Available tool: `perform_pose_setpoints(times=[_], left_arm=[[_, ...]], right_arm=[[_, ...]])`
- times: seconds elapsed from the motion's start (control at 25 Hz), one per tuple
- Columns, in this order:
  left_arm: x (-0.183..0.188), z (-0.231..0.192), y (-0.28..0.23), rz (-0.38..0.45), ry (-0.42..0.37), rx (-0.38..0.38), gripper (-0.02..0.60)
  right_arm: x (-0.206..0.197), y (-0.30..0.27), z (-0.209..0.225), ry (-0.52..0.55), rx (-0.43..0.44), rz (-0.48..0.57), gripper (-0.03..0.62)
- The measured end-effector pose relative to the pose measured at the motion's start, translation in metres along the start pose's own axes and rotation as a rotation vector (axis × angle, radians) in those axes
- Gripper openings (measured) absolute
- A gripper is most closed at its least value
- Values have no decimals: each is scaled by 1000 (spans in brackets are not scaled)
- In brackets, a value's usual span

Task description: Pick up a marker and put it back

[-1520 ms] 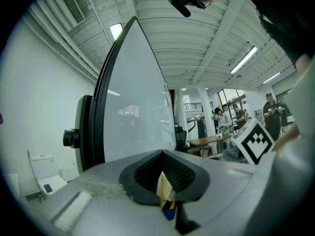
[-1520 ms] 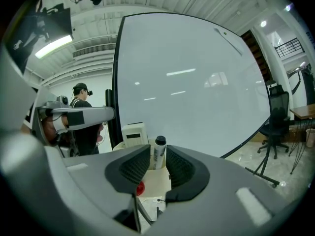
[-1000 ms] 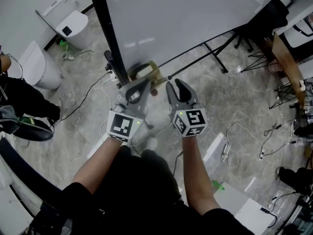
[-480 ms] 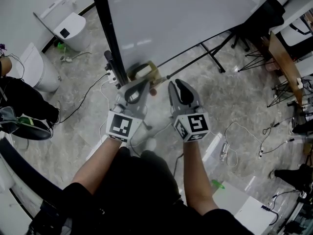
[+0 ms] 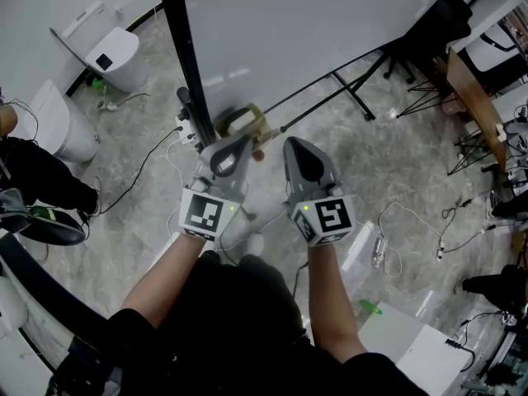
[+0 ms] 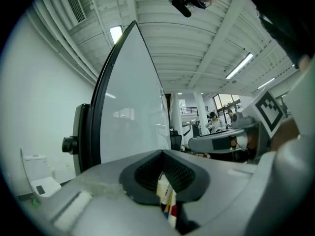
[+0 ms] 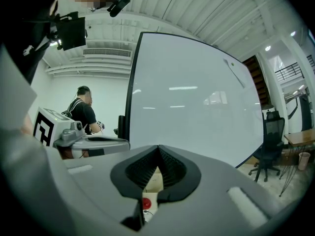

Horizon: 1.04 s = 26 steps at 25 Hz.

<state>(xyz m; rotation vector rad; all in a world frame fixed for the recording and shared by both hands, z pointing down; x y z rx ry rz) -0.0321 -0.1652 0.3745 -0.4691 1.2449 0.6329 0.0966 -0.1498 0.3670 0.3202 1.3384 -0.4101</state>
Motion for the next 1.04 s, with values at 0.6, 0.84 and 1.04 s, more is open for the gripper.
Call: perform_pose_setpoints(times=[0.6, 0.84, 1.04], left_arm=[[4, -3, 4, 20, -17, -36, 3], [6, -3, 7, 29, -12, -46, 3], [9, -3, 12, 33, 6, -52, 3]], right_arm=[[7, 3, -9, 17, -31, 18, 9], [10, 6, -12, 19, -45, 20, 9], [13, 8, -19, 18, -55, 20, 9]])
Point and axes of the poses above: the fingertips, and each gripper's own axes: y backward along the fingers, z to its right, x out of its top, the point moved 5 cm from there along y, backward along the fingers, and after that the axes turned 10 degrees about -y, right-handed, at the moved point
